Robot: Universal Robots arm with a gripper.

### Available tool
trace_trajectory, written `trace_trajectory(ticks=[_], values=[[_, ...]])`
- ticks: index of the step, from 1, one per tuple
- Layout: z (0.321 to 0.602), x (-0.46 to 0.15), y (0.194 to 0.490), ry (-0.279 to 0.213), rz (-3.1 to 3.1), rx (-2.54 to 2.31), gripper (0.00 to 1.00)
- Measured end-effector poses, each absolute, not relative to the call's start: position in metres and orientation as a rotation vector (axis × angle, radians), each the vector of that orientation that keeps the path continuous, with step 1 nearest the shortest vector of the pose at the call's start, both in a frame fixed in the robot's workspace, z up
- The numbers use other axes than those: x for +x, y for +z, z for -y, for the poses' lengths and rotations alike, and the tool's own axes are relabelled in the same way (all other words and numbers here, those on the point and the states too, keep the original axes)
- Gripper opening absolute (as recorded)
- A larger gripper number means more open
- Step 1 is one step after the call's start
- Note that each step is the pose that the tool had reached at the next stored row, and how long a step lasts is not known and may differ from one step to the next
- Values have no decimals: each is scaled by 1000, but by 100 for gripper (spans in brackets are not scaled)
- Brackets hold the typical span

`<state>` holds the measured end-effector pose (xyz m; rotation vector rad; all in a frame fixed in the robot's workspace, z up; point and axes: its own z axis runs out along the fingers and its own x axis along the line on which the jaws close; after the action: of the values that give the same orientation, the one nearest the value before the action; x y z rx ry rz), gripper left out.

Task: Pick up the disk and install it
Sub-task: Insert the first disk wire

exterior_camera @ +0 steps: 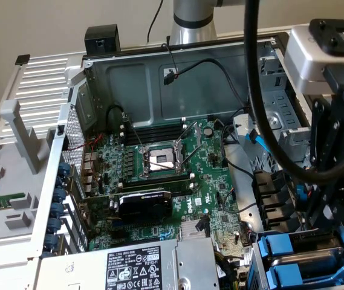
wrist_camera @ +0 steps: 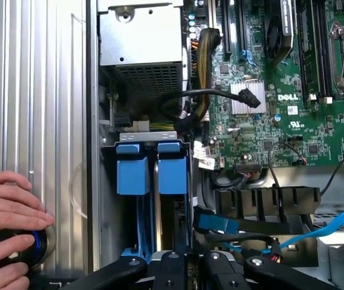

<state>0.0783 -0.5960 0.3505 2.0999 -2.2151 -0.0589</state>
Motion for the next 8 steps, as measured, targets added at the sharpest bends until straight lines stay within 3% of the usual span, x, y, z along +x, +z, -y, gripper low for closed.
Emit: trace_trajectory(ticks=[8], values=[[599,75,350,-51,2222,2107,17]])
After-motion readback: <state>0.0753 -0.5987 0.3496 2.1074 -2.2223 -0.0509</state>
